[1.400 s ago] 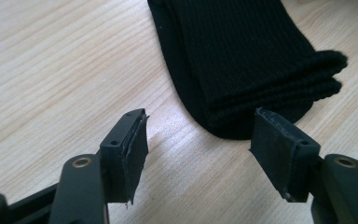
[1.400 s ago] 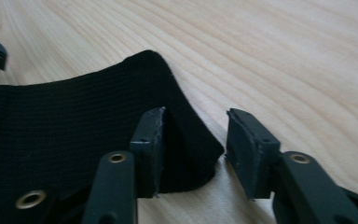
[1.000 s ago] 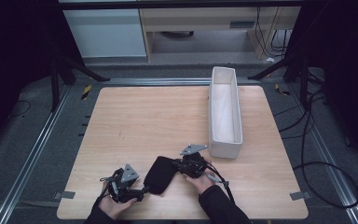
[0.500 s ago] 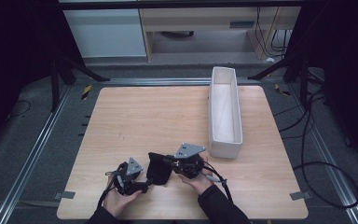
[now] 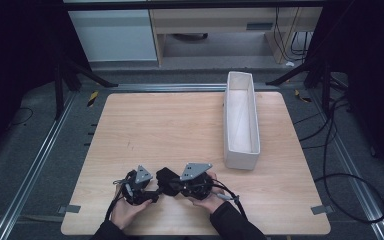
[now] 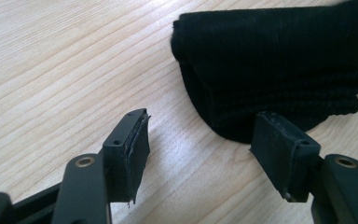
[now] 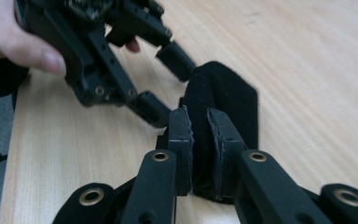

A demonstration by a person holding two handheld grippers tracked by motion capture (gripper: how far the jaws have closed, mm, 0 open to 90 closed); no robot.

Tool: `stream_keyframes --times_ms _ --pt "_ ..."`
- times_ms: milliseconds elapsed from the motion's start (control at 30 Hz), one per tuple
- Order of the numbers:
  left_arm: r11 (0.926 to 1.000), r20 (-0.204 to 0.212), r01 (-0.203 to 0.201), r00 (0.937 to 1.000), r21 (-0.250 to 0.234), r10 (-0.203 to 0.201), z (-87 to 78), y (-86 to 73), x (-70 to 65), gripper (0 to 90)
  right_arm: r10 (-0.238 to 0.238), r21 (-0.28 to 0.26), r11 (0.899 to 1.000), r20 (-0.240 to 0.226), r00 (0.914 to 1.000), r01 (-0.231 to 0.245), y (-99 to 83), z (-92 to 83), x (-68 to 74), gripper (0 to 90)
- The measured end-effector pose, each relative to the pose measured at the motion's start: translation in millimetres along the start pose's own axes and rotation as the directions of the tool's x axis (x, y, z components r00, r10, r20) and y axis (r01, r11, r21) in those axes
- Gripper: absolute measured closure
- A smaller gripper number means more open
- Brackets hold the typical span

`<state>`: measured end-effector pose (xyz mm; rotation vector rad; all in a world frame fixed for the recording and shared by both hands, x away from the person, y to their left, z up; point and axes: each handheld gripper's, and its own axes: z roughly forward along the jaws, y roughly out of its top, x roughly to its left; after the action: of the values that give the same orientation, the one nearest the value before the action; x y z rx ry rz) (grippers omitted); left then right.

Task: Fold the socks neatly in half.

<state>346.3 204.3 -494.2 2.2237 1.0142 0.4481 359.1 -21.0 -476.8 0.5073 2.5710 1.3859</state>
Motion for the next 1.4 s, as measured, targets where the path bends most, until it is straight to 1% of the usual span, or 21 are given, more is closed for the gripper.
stream_keyframes --times_ms 67,167,233,300,367,500,567,600,633,667,767,900,967,1000,1067,1133,1200,1233,1267,1333,1400 --pt "1.0 -0.005 0.007 1.0 -0.006 -0.007 -5.1 -1.7 2.7 36.0 0.002 0.006 1.0 0.0 1.0 -0.002 -1.5 1.4 1.7 80.7" --pt "0.9986 -0.02 0.046 0.9987 -0.028 -0.046 -17.8 -5.7 10.5 36.2 0.023 0.008 1.0 0.0 0.9997 -0.023 -2.7 1.2 2.3 79.3" --pt "0.995 -0.01 0.082 0.9966 -0.057 -0.082 -26.2 -4.9 17.5 35.8 0.027 0.011 1.0 0.002 0.9996 -0.027 -3.9 1.4 2.8 78.0" --pt "0.9892 -0.001 0.117 0.993 -0.088 -0.118 -32.0 0.5 22.4 35.3 0.034 0.019 0.999 0.006 0.9994 -0.034 -4.6 1.5 4.3 76.7" --pt "0.9856 0.008 0.13 0.9914 -0.107 -0.13 -34.3 8.4 24.2 34.7 0.033 0.023 0.999 0.011 0.9994 -0.033 -4.8 1.2 6.3 75.8" --pt "0.9824 0.032 0.137 0.9905 -0.127 -0.134 -31.3 27.6 22.3 34.0 0.024 0.027 0.999 0.016 0.9996 -0.025 -4.4 -0.2 9.5 74.4" --pt "0.9853 0.039 0.125 0.9919 -0.116 -0.121 -26.3 35.5 19.1 33.5 0.025 0.026 0.999 0.014 0.9996 -0.026 -4.0 -0.4 9.9 73.4" --pt "0.9883 0.04 0.113 0.9931 -0.102 -0.11 -23.5 37.8 17.6 33.1 0.026 0.027 0.999 0.014 0.9996 -0.027 -4.1 -0.4 10.5 73.1" --pt "0.9894 0.037 0.111 0.9934 -0.093 -0.108 -20.7 38.5 16.2 33.0 0.024 0.028 0.999 0.013 0.9996 -0.025 -4.3 -0.3 10.8 72.6" --pt "0.9913 0.033 0.105 0.9941 -0.079 -0.103 -18.8 38.0 15.6 32.9 0.028 0.03 0.999 0.013 0.9995 -0.028 -4.7 -0.3 11.5 71.6" --pt "0.9901 0.038 0.119 0.9924 -0.074 -0.117 -15.6 31.7 15.1 32.6 0.031 0.038 0.999 0.01 0.9995 -0.031 -6.4 0.1 13.4 69.4" --pt "0.9907 0.037 0.117 0.9927 -0.069 -0.115 -16.2 24.0 13.7 32.5 0.038 0.035 0.999 0.001 0.9993 -0.038 -6.4 -0.7 15.8 65.4" --pt "0.9905 0.035 0.12 0.9924 -0.066 -0.118 -17.3 20.5 12.6 32.4 0.047 0.017 0.999 -0.008 0.9989 -0.047 -4.5 -3.7 16.6 62.6" --pt "0.9901 0.036 0.123 0.9921 -0.068 -0.121 -17.9 19.2 12.0 32.4 0.059 0.008 0.998 -0.016 0.9981 -0.059 -3.2 -5.4 16.8 60.4" --pt "0.9906 0.035 0.118 0.9926 -0.069 -0.116 -18.8 17.7 10.0 32.3 0.083 -0.02 0.996 -0.029 0.9962 -0.083 0.3 -9.0 17.0 56.9" --pt "0.9909 0.034 0.114 0.9931 -0.072 -0.112 -19.1 16.8 7.3 32.2 0.094 -0.056 0.994 -0.037 0.9949 -0.096 5.0 -13.0 16.5 55.9" --pt "0.9916 0.032 0.107 0.9939 -0.072 -0.105 -18.9 16.1 4.8 31.7 0.113 -0.094 0.989 -0.021 0.9934 -0.114 9.3 -16.9 15.0 55.9" --pt "0.9919 0.031 0.104 0.9943 -0.073 -0.102 -19.0 15.5 3.9 31.6 0.128 -0.109 0.986 -0.003 0.9918 -0.127 10.7 -17.5 13.4 56.2" --pt "0.9924 0.03 0.099 0.9948 -0.073 -0.097 -19.2 14.9 3.0 31.6 0.145 -0.11 0.984 0.02 0.9893 -0.142 11.2 -17.1 11.8 56.4" --pt "0.9924 0.026 0.096 0.9952 -0.077 -0.094 -19.9 13.4 1.5 31.6 0.154 -0.091 0.985 0.05 0.9868 -0.149 8.2 -12.5 8.0 56.3" --pt "0.9921 0.029 0.098 0.995 -0.078 -0.096 -20.0 11.8 0.8 31.6 0.166 -0.055 0.985 0.049 0.9849 -0.163 0.8 -6.7 5.8 55.6"
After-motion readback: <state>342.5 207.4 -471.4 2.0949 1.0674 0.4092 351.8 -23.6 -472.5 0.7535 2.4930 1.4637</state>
